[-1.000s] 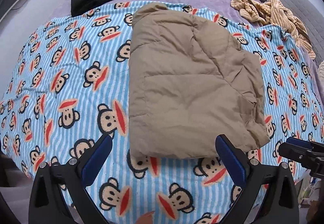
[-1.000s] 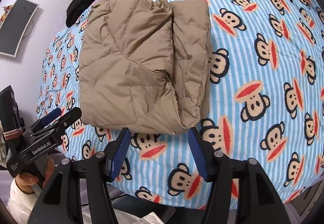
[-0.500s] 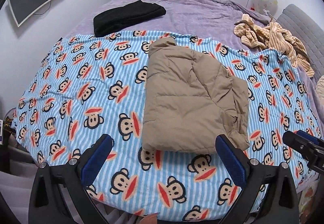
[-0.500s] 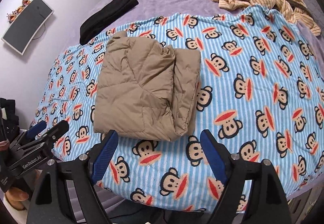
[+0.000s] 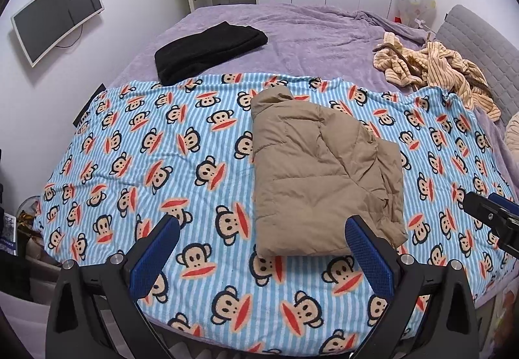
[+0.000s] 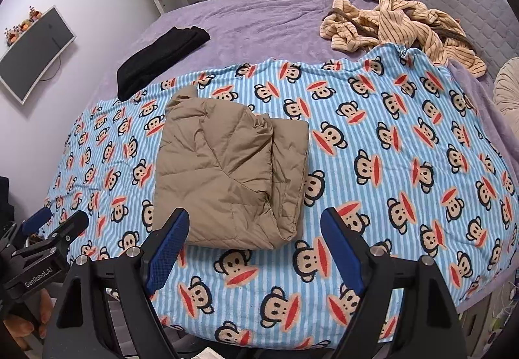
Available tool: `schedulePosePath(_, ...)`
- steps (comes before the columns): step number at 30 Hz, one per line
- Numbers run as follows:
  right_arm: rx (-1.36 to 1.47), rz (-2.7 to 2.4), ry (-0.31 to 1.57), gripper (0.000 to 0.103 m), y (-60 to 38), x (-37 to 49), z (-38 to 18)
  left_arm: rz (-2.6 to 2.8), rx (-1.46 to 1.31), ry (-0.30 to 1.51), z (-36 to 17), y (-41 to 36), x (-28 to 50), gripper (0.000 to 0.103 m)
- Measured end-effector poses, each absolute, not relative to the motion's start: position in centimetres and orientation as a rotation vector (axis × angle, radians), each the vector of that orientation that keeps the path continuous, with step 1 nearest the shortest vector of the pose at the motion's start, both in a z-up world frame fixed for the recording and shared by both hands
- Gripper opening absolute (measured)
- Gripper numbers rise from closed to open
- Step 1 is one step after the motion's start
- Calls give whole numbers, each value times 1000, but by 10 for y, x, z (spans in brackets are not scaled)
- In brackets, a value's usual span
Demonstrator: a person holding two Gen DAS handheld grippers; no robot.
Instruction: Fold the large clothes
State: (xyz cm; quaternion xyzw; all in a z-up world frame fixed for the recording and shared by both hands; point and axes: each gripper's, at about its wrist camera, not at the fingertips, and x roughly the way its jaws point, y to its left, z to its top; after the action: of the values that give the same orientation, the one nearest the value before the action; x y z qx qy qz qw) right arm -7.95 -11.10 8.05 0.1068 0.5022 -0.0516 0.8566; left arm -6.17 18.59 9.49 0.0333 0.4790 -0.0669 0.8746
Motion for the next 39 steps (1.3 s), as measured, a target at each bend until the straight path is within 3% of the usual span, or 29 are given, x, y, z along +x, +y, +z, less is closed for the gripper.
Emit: schedulePosePath(39,187,-102,1046,85,-101,-77,87,-98,21,993,108,195,-64,102)
